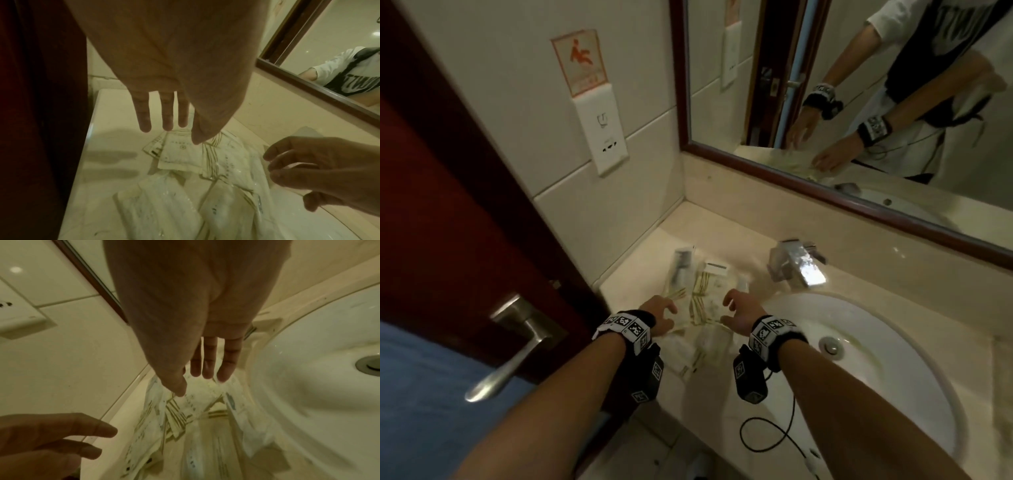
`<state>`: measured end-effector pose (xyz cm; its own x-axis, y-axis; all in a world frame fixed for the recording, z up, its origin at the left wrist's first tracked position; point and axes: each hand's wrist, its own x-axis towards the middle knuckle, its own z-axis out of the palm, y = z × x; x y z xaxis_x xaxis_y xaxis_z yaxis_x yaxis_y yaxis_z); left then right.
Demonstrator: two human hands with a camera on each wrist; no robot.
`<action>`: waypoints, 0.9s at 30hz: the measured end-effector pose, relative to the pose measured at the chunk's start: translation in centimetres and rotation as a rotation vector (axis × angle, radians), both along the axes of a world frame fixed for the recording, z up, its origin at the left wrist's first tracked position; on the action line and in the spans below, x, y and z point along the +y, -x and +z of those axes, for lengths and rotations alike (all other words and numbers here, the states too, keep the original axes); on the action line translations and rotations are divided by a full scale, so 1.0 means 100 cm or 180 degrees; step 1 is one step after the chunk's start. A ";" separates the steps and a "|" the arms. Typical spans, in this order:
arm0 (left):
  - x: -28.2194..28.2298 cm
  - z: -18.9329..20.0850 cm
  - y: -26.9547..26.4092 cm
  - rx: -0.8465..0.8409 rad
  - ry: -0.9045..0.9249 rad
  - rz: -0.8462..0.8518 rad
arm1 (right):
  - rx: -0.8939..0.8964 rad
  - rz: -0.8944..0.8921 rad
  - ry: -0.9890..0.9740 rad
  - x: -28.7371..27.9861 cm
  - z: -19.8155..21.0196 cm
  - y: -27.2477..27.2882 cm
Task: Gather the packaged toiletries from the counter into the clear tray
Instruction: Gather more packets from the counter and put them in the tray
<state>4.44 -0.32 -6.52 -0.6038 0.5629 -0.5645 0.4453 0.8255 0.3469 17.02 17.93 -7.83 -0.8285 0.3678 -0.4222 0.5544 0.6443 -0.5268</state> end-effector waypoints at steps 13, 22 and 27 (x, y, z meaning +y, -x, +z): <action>0.002 -0.045 0.030 -0.0235 -0.0283 0.0067 | -0.0041 -0.0207 -0.0622 -0.006 -0.050 0.039; 0.022 -0.067 0.036 -0.0017 -0.0175 -0.0104 | -0.0079 -0.0089 -0.0737 0.001 -0.058 0.043; 0.028 -0.062 0.036 0.0291 -0.0057 0.0009 | -0.0329 0.0111 -0.0361 0.010 -0.053 0.047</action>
<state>0.86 2.53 -12.75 -0.6540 0.5705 -0.4968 0.4734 0.8209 0.3196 12.36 18.91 -13.14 -0.7959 0.3896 -0.4633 0.5781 0.7162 -0.3908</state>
